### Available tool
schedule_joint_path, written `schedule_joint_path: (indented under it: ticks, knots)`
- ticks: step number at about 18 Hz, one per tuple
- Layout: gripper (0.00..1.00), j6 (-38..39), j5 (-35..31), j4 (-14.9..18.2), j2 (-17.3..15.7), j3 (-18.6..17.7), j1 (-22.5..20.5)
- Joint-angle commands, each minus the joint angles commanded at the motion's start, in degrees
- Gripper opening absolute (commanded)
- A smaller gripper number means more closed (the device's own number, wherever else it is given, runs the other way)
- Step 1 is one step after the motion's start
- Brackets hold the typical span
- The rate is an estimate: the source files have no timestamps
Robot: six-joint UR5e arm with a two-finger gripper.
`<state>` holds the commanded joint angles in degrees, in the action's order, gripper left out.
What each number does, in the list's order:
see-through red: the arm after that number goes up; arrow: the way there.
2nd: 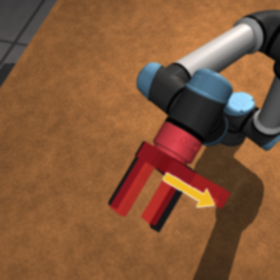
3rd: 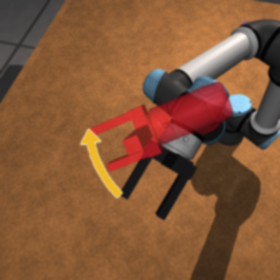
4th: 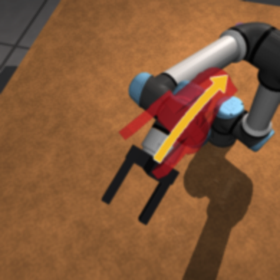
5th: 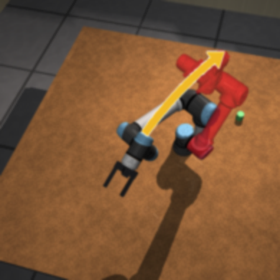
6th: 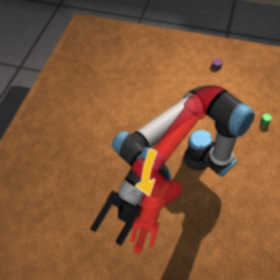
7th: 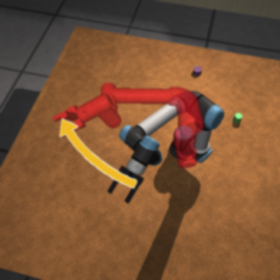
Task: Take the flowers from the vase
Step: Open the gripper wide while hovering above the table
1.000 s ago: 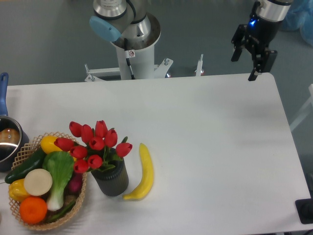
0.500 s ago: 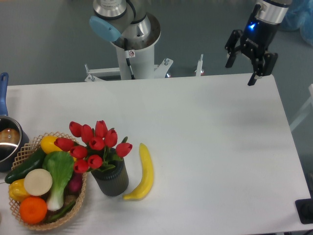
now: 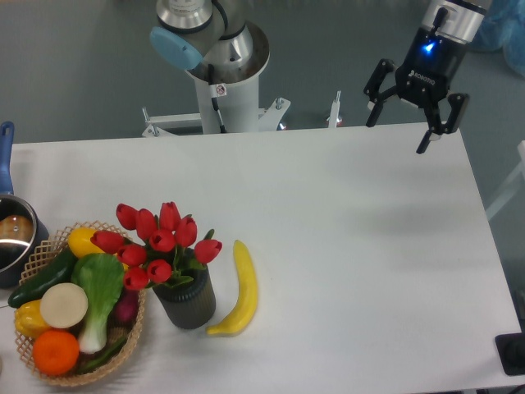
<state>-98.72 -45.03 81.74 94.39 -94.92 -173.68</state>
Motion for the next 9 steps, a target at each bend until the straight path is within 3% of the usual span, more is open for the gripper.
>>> schedule_joint_path:
  ticks: [3, 6, 9]
  knots:
    - [1.00, 8.2, 9.5, -0.5, 0.4, -1.1, 0.0]
    - [1.00, 8.8, 10.6, -3.2, 0.4, -2.2, 0.3]
    - [1.00, 11.3, 11.8, -3.9, 0.0, -2.5, 2.2]
